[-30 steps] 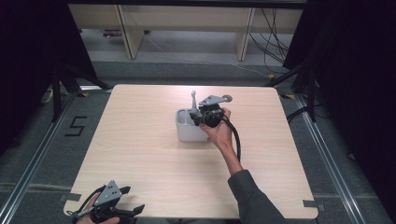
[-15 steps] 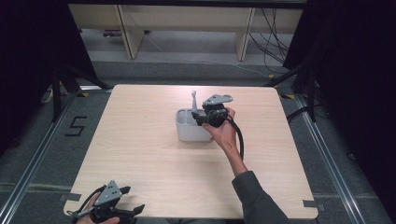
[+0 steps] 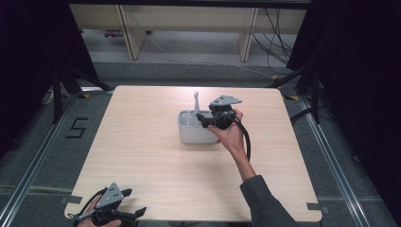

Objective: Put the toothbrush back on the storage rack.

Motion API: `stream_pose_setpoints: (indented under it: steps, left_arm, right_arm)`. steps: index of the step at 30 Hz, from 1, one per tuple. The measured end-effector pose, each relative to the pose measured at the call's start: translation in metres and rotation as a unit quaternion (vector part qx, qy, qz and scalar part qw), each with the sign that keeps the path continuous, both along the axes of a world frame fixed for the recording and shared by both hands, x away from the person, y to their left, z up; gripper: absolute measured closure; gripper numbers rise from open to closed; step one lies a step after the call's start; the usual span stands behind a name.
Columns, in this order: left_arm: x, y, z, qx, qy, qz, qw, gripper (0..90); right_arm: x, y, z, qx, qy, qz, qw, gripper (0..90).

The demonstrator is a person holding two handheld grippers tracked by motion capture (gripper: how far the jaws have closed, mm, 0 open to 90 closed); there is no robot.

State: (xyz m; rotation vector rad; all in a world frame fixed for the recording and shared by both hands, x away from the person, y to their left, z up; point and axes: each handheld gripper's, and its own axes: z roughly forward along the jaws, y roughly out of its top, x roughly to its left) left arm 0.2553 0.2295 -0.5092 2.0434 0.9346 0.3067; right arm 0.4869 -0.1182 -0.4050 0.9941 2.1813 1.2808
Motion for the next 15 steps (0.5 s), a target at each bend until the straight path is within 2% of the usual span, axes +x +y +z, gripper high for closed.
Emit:
stream_pose_setpoints:
  steps: [2,3,4,5,7,8,11,12,13,15]
  left_arm:
    - [0.0,0.0,0.0,-0.002,-0.001,0.001,1.0,15.0]
    - [-0.001,-0.001,0.0,-0.009,0.001,0.003,1.0,15.0]
    - [-0.001,-0.001,0.0,-0.009,0.001,0.003,1.0,15.0]
    - [0.0,0.001,0.0,0.005,0.0,-0.002,1.0,15.0]
    - [0.0,0.0,0.0,0.002,0.0,-0.001,1.0,15.0]
    - [0.0,0.0,0.0,0.001,0.0,0.0,1.0,15.0]
    - [0.0,0.0,0.0,0.002,0.0,0.0,1.0,15.0]
    - [0.0,0.0,0.0,0.002,0.0,0.0,1.0,15.0]
    - [0.0,0.0,0.0,0.002,0.0,0.0,1.0,15.0]
    - [0.0,0.0,0.0,0.002,0.0,0.0,1.0,15.0]
  right_arm:
    - [-0.003,-0.001,0.002,-0.003,0.001,-0.003,1.0,36.4]
    - [-0.004,-0.002,0.003,-0.004,-0.011,0.006,0.9999,35.2]
    - [-0.004,-0.002,0.003,-0.004,-0.011,0.006,0.9999,35.2]
    - [-0.007,-0.003,0.006,-0.004,-0.018,0.008,0.9998,34.4]
    - [-0.01,-0.003,0.006,0.001,-0.016,0.005,0.9999,32.9]
    - [-0.012,-0.003,0.007,0.007,-0.009,0.0,0.9999,31.7]
    - [-0.015,-0.004,0.006,0.006,-0.009,0.003,0.9999,32.8]
    - [-0.016,-0.005,0.006,-0.002,-0.009,0.011,0.9999,32.8]
    - [-0.017,-0.005,0.005,0.004,-0.006,0.008,0.9999,32.8]
    - [-0.019,-0.007,0.006,-0.004,-0.013,0.006,0.9999,32.8]
